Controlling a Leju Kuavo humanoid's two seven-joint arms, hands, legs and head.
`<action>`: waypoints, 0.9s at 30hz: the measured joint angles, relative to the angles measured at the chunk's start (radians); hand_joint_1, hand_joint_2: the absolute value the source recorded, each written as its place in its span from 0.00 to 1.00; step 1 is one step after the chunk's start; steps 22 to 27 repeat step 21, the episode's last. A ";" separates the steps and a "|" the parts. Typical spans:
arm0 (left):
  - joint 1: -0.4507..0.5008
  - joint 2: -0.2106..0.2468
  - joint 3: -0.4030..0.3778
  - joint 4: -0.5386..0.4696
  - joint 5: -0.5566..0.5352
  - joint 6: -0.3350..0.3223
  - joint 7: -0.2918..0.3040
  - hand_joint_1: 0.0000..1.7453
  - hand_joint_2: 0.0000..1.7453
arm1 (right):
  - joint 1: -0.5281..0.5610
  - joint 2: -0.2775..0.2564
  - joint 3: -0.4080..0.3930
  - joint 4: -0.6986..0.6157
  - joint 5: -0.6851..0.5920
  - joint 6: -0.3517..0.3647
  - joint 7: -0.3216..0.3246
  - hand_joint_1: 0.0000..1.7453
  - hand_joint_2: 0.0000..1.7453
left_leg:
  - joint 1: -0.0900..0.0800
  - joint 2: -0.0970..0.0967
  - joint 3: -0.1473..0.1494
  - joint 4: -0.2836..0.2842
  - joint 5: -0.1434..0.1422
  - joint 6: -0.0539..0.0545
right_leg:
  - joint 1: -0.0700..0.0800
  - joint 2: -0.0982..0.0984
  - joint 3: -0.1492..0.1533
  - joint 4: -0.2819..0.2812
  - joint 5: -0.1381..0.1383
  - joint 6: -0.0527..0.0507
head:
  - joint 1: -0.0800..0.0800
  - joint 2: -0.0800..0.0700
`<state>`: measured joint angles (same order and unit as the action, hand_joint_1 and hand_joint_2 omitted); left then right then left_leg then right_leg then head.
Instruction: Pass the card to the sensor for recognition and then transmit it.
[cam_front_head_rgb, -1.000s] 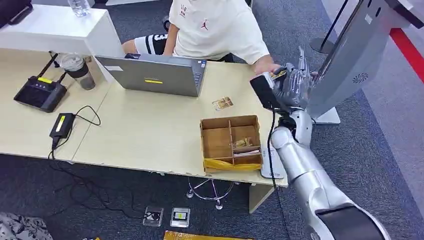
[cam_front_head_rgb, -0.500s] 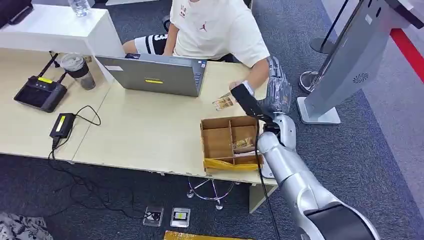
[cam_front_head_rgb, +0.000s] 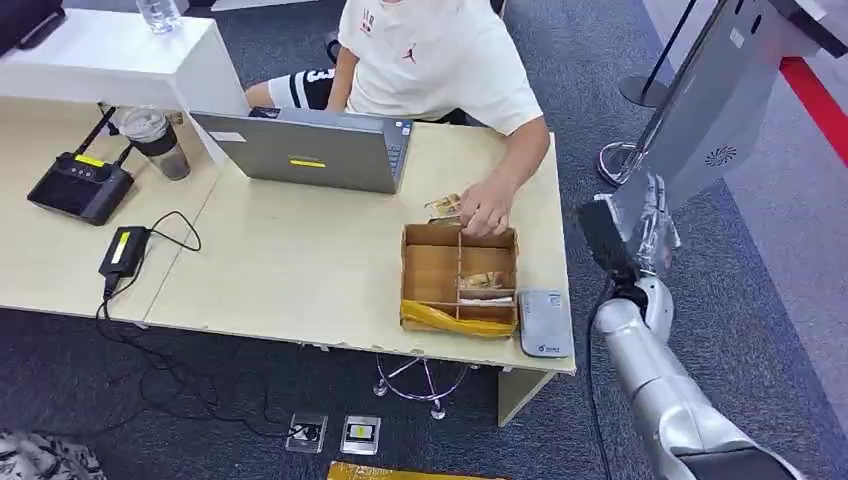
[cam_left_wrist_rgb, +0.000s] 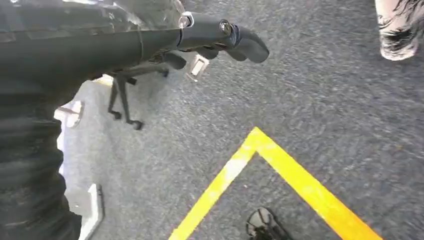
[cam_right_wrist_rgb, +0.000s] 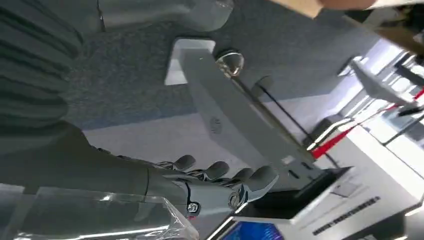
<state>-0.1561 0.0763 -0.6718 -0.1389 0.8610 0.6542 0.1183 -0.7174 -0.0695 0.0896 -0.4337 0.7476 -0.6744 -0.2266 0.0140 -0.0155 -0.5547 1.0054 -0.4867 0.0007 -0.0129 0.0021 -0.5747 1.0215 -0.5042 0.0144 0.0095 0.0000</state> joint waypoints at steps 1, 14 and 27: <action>0.000 0.003 0.000 0.000 -0.003 0.000 0.007 0.00 1.00 | 0.009 -0.011 -0.005 0.000 -0.012 0.002 -0.003 0.00 1.00 | 0.000 0.001 0.000 0.000 0.000 0.000 | 0.000 0.000 0.000 0.000 0.000 0.000 | 0.000 0.000; -0.004 0.011 0.015 0.000 -0.110 0.000 0.077 0.00 1.00 | 0.296 -0.103 -0.098 0.057 -0.228 0.095 0.188 0.00 1.00 | 0.000 -0.001 0.000 0.000 -0.002 0.000 | 0.000 -0.001 0.001 0.000 -0.002 0.000 | 0.000 0.000; 0.004 0.029 0.027 -0.006 -0.116 -0.018 0.050 0.00 1.00 | 0.514 -0.107 -0.125 0.135 -0.243 0.221 0.401 0.00 1.00 | 0.001 0.000 0.000 -0.001 -0.004 -0.001 | 0.001 -0.001 0.000 0.000 -0.003 -0.001 | -0.001 0.000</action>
